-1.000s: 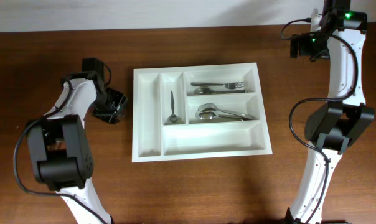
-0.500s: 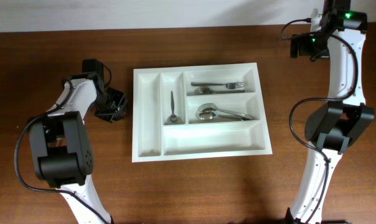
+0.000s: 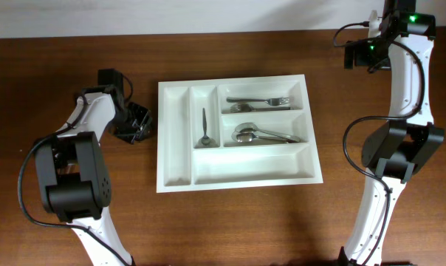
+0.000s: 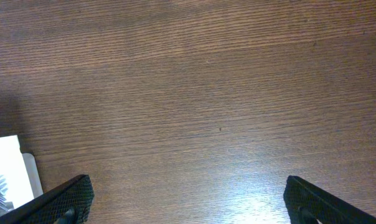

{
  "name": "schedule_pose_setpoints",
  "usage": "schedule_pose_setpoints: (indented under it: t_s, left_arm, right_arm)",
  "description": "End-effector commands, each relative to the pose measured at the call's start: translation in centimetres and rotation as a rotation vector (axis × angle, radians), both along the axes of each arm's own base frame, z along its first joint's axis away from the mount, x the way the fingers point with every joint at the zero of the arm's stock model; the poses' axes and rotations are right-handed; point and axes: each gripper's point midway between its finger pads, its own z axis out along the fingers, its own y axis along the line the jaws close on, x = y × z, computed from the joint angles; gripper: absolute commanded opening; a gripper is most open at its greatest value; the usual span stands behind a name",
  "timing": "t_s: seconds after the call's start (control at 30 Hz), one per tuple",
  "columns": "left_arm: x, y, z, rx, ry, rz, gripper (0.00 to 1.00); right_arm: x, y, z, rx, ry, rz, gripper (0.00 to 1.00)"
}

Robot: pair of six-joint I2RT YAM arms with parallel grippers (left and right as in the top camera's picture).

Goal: Pack container

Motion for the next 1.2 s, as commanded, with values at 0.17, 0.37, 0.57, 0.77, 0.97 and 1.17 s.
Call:
schedule_pose_setpoints:
  t_s: [0.17,0.37,0.57,0.77,0.97,1.17]
  left_arm:
    - [4.9,1.2,11.9,0.166,-0.346,-0.139,0.28]
    - [4.0,-2.7,14.0,0.180,-0.379,-0.274,0.24]
    - [2.3,-1.0,13.0,0.334,-0.279,-0.269,0.31]
    - [2.7,2.7,13.3,0.485,-0.268,-0.241,0.47]
    - [6.4,3.9,15.2,0.521,-0.433,-0.220,0.48]
    - [11.4,4.0,18.3,0.659,-0.665,-0.391,0.48]
  right_arm:
    - [0.1,-0.2,1.9,-0.012,-0.041,-0.008,0.99]
    - [0.1,-0.2,1.9,-0.012,-0.041,-0.008,0.99]
    - [0.1,-0.2,1.9,-0.012,-0.041,-0.008,0.99]
    - [0.1,-0.2,1.9,-0.012,-0.041,-0.008,0.99]
    - [0.1,-0.2,1.9,-0.012,-0.041,-0.008,0.99]
    - [0.1,-0.2,1.9,-0.012,-0.041,-0.008,0.99]
